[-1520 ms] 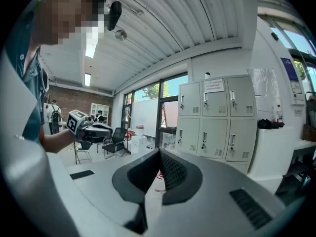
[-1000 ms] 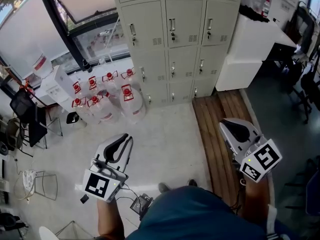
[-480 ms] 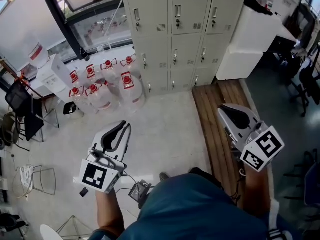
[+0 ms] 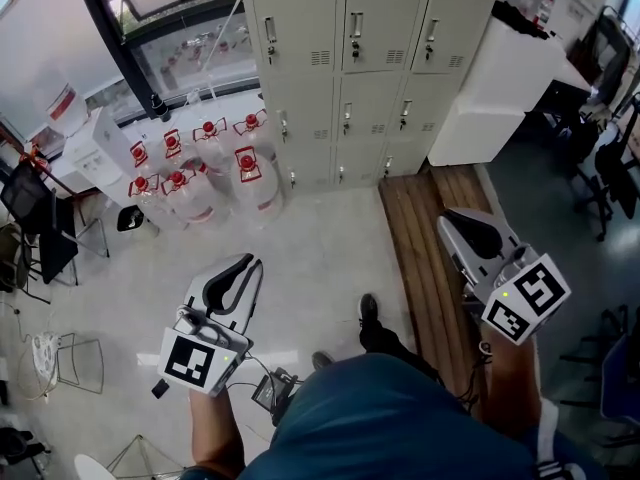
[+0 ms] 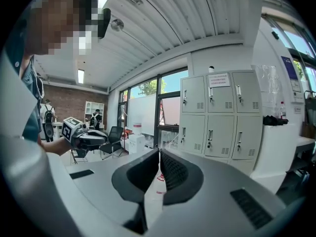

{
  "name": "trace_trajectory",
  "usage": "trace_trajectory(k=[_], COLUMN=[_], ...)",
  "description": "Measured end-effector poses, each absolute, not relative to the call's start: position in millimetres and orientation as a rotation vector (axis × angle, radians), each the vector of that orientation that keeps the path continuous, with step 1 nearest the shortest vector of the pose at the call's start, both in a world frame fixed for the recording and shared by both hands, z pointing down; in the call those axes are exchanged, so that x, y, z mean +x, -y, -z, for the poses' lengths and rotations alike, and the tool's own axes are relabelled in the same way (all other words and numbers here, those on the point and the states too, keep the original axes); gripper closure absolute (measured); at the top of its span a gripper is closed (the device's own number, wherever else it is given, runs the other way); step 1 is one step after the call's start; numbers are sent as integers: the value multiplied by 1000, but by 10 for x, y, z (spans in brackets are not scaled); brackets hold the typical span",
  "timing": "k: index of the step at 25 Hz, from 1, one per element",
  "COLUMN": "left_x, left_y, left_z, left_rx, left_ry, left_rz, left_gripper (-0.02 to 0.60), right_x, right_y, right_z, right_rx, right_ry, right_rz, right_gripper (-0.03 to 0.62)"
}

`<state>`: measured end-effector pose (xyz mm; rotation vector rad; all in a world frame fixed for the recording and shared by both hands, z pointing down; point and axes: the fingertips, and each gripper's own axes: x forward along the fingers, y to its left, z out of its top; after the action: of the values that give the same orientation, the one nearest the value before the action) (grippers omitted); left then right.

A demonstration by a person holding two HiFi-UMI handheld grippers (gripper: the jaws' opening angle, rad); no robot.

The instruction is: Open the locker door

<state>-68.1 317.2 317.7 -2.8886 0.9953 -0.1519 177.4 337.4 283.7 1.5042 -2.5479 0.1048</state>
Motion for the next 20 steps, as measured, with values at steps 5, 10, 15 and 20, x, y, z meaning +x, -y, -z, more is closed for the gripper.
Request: trace_trajectory(k=[5, 10, 15, 20], left_x=[-642, -536, -410, -258], left_y=[-2853, -2469, -2111, -1794], left_z=[-3193, -3237, -3302, -3328], left_rx=[-2876, -2861, -2843, -2806], left_ry=[-1078, -1161, -1249, -1315], left_rz=[186, 216, 223, 237], left_gripper=[528, 528, 528, 528], right_x=[1834, 1887, 1928, 2002], right_y=[-2852, -2272, -1721, -1245], right_z=[-2863, -2926, -2973, -3032], right_rx=[1449, 1366, 1277, 1186], right_ry=[2603, 2652, 2696, 2733], right_rz=[-113, -133, -133, -141], right_gripper=[557, 557, 557, 557])
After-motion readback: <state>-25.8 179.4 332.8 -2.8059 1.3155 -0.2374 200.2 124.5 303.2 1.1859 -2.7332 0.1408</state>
